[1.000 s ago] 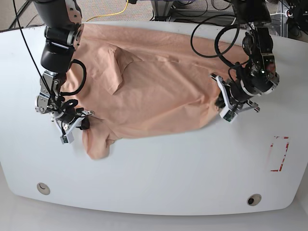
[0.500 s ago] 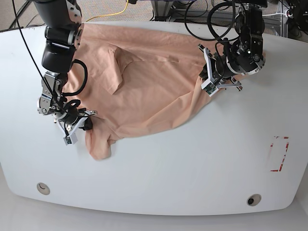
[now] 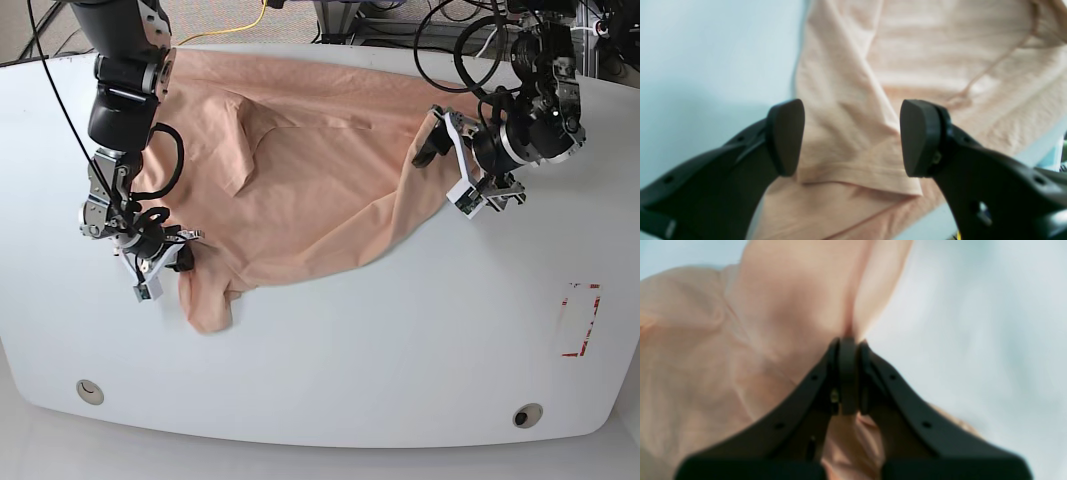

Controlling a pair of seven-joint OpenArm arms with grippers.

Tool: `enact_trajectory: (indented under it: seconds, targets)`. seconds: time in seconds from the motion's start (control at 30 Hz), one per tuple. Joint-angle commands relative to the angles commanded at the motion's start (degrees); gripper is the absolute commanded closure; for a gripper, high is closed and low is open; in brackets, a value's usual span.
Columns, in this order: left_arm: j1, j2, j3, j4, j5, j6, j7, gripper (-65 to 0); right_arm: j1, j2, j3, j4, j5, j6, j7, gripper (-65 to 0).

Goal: Layout the t-shirt on the table in an organized manner, then fold the t-shirt properly

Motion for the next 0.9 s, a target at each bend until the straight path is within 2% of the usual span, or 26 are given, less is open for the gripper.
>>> enact_trajectory:
  seconds: [0.13,0.27,0.47,0.9]
  targets:
    - [-1.4,0.0,-3.8,-4.5,0.0,0.1,0.1,-40.0,0.0,-0.2,0.0,0.0,0.0,0.00,0.0,0.0]
    - [-4.8,0.0,-5.1,-10.7,0.0,0.1,-0.1,-40.0,0.0,-0.4,0.0,0.0,0.0,0.00,0.0,0.0]
    - [-6.3,-0.1,-5.0,-17.2,-0.2,-0.3,-0.1,-39.9,0.0,-0.4,0.0,0.0,0.0,0.00,0.0,0.0]
    - [-5.1,-0.1,-0.3,-17.9,-0.4,-0.4,0.9,-39.7,0.0,-0.4,0.0,-0.1,0.0,0.00,0.0,0.0]
